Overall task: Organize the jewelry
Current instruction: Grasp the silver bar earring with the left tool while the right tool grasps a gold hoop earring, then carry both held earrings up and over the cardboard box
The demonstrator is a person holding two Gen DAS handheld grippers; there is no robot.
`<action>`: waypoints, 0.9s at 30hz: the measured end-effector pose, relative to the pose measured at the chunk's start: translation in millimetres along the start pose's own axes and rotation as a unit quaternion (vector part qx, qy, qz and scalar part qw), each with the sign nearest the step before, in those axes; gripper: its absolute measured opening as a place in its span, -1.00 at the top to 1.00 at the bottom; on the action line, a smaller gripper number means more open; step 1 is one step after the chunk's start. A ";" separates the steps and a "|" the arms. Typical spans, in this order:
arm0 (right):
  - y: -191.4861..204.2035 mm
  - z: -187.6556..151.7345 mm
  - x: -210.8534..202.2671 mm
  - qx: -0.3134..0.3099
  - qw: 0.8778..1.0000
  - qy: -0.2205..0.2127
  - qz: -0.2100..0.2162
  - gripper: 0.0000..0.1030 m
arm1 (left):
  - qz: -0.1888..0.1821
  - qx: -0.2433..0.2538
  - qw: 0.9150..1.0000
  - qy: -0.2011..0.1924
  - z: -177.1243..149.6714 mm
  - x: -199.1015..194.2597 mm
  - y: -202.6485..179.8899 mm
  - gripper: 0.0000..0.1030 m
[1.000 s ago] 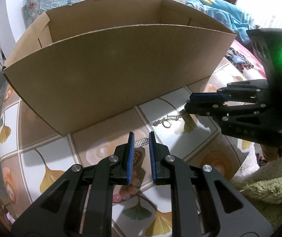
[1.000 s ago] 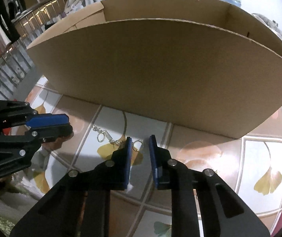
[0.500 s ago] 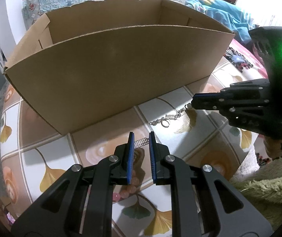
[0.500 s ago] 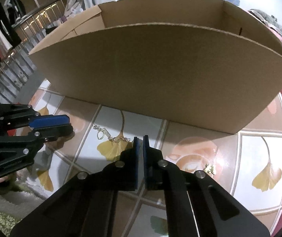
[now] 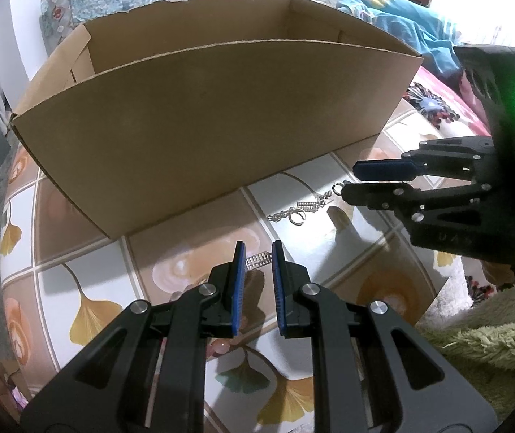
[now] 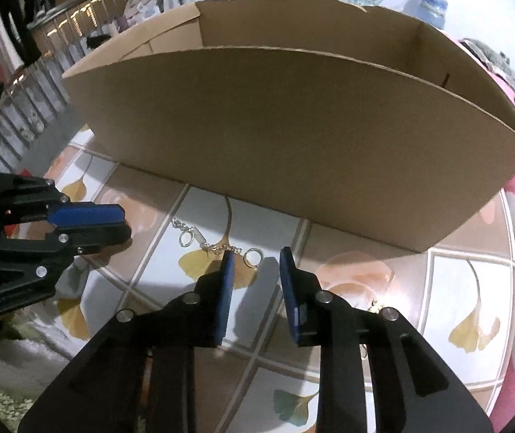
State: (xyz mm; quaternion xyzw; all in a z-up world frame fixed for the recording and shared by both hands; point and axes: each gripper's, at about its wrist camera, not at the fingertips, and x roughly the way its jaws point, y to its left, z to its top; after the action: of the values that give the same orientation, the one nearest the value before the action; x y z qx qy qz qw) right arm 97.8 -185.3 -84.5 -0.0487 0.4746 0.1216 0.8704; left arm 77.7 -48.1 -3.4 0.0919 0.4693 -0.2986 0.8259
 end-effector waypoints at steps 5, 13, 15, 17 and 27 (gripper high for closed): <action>-2.2 1.3 7.6 -0.010 1.000 0.002 -0.003 0.52 | -0.001 0.000 1.000 0.001 0.1 1.2 0.1 0.74; -5.7 0.7 6.3 -0.010 1.000 0.003 0.001 0.79 | -0.002 -0.002 1.000 0.002 0.1 3.5 1.8 0.74; -7.1 -0.2 3.5 -0.006 1.000 0.000 0.001 0.79 | -0.002 -0.002 1.000 0.001 0.1 3.3 1.4 0.74; -8.4 -1.6 -1.3 -0.004 1.000 -0.005 0.002 0.79 | -0.001 -0.001 1.000 -0.001 0.2 2.2 0.5 0.74; -9.3 6.0 -68.5 -0.006 0.995 -0.090 0.039 0.79 | -0.018 0.023 0.998 -0.061 11.8 -51.7 -8.7 0.74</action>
State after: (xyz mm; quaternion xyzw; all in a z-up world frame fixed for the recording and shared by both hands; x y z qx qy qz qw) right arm 69.5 -204.4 -24.1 -0.0245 0.3955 0.1623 0.9037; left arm 61.4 -39.1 47.0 0.0842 0.4126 -0.3297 0.8449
